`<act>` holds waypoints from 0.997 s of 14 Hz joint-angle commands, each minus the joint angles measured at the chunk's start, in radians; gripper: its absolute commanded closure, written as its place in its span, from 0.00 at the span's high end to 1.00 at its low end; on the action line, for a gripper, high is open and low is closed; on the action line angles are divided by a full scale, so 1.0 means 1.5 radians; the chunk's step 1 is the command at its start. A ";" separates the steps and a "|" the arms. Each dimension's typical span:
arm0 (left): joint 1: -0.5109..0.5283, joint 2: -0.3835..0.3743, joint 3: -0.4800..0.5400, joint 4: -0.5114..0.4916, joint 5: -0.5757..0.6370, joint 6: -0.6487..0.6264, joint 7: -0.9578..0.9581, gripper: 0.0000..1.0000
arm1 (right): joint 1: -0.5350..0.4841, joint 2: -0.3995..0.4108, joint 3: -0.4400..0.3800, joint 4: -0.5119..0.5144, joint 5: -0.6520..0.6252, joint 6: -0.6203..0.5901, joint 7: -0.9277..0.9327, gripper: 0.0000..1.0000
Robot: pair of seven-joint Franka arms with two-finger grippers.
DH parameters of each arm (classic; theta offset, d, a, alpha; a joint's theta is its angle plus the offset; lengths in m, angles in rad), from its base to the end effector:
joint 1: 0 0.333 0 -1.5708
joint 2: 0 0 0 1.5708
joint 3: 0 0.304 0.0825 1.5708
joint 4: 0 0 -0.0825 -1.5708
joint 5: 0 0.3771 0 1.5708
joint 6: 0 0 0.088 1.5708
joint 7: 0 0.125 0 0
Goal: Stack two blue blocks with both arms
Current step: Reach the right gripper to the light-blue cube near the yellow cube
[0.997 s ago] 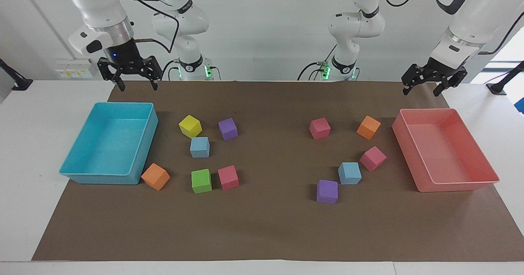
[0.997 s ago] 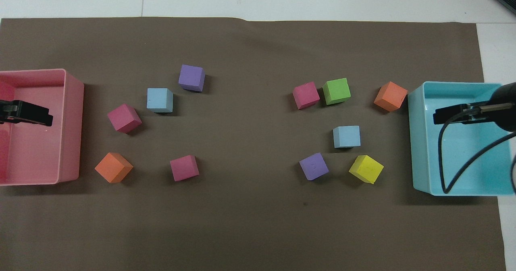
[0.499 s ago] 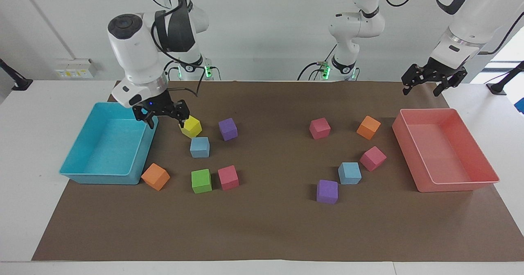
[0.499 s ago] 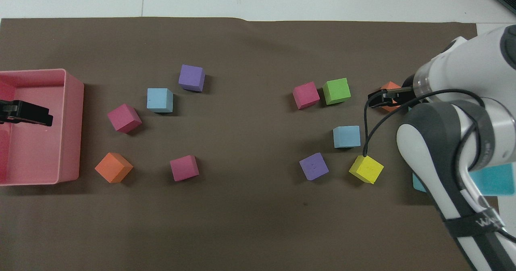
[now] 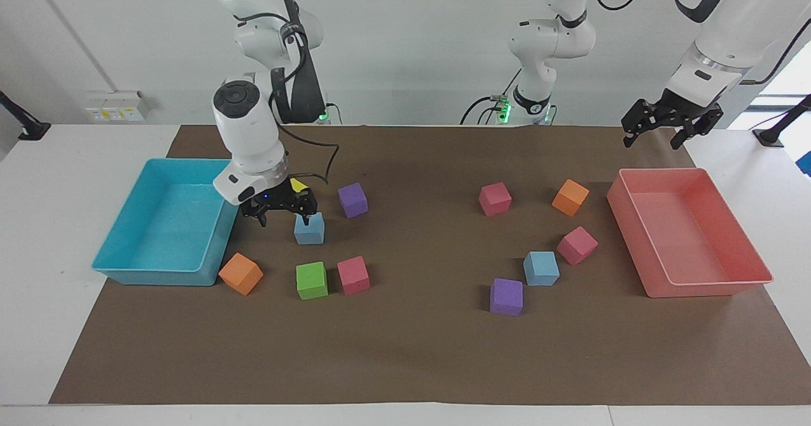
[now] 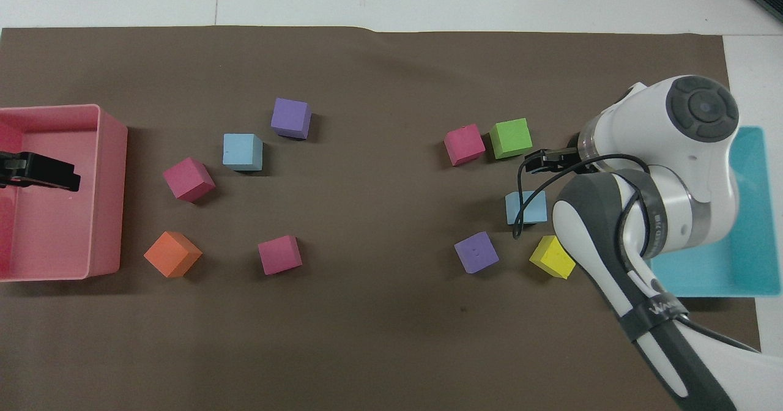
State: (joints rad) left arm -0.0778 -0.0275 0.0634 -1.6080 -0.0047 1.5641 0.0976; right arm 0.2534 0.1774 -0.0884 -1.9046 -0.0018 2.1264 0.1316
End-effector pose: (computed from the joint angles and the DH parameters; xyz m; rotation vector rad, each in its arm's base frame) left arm 0.5379 -0.0079 0.5915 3.1295 -0.1755 -0.0253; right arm 0.5892 0.0996 0.3846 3.1300 0.0564 0.0738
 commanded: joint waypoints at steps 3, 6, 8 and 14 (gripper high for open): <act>-0.002 -0.011 0.003 -0.011 -0.001 0.010 0.001 1.00 | 0.004 -0.010 0.001 -0.083 0.017 0.061 0.001 1.00; -0.002 -0.011 0.003 -0.011 -0.001 0.010 0.001 1.00 | 0.006 -0.009 0.002 -0.110 0.041 0.087 -0.003 1.00; -0.002 -0.011 0.003 -0.011 -0.001 0.010 0.001 1.00 | 0.012 -0.006 0.002 -0.129 0.053 0.115 -0.012 1.00; -0.002 -0.011 0.003 -0.011 -0.001 0.010 0.001 1.00 | 0.017 0.008 0.002 -0.165 0.054 0.147 -0.040 1.00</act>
State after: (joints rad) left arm -0.0778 -0.0276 0.0634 -1.6080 -0.0047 1.5642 0.0976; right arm 0.2833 0.1962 -0.0875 -2.1191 0.0583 2.3200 0.1100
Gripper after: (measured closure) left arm 0.000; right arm 0.000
